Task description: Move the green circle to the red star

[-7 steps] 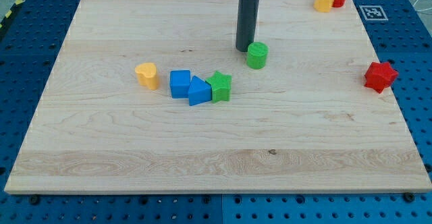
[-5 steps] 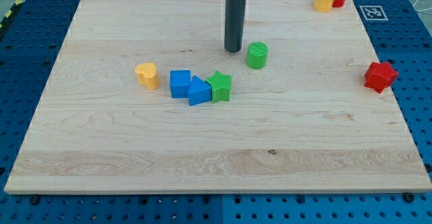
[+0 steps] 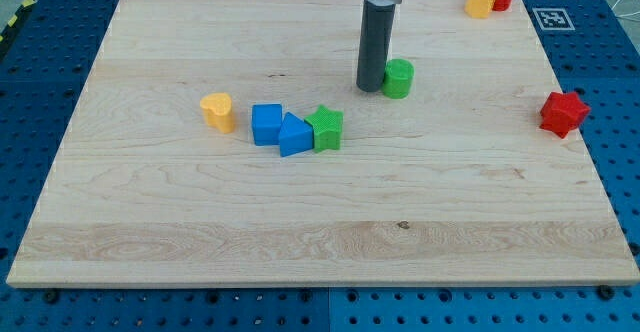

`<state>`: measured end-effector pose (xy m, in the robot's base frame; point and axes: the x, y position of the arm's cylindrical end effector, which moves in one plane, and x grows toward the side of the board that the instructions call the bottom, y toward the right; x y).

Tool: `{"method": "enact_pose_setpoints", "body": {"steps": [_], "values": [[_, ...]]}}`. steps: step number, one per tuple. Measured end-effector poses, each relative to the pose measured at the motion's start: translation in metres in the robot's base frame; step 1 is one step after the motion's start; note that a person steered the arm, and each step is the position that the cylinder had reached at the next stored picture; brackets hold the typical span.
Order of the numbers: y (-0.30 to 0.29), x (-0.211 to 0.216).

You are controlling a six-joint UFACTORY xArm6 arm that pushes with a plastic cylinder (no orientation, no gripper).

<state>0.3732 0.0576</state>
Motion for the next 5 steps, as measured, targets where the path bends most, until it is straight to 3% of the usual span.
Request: {"method": "enact_pose_setpoints", "body": {"steps": [5], "values": [[0.015,-0.005]]}}
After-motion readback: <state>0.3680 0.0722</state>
